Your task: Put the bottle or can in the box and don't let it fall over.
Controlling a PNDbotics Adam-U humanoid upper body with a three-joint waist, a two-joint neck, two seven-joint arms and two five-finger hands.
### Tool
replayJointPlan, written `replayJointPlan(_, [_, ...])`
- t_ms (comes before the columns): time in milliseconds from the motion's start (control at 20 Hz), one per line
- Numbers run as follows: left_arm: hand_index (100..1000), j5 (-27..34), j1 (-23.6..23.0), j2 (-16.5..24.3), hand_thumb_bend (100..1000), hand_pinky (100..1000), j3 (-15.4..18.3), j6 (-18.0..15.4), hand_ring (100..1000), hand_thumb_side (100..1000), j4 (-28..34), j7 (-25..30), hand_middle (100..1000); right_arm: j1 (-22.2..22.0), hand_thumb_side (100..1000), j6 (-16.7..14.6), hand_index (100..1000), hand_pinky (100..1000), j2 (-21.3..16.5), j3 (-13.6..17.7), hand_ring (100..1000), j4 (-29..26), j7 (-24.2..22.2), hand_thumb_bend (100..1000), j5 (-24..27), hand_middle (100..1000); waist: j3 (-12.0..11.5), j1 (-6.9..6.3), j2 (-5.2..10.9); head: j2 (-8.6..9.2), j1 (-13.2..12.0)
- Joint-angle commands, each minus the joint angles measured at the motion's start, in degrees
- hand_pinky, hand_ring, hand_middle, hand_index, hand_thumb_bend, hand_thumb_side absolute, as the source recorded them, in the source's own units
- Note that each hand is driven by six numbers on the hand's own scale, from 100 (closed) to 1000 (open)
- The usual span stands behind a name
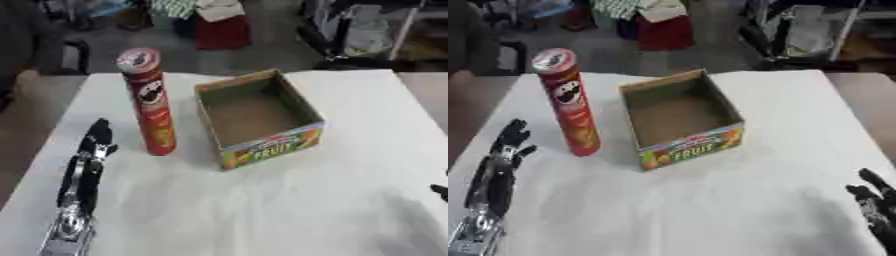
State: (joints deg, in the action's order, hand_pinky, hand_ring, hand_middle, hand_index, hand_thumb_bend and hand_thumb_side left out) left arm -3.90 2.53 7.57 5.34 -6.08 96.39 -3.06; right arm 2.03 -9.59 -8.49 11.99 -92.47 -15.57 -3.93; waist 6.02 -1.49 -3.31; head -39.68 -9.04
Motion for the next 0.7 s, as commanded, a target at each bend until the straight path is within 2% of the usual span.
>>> replayJointPlan(50, [992,-0.27,0.39,0.69,389,888,0.11,-0.12,983,887,0.87,0.19,958,0.68,636,-0.06,915,968,-0.82,0.45,857,-0.83,0.10,100,0.18,1000,0.02,0.05,0.84,0.50,-0.04])
replayJointPlan(550, [993,-0.34,0.64,0.95,387,889,0.21,-0.18,987,887,0.99,0.21,960,0.67,635,-0.06,915,967,-0.81,0.44,857,-0.81,0.04,100,0.15,1000,-0.01,0.08,0.89,0.55,0.02])
replayJointPlan(700, [994,-1.26,2.17,4.21,392,892,1.20,-0.42,982,870,2.26,-0.42,957,0.51,635,-0.05,915,967,-0.91,0.65,857,-0.74,0.17,100,0.07,1000,-0.07,0.01,1.11,0.36,0.53])
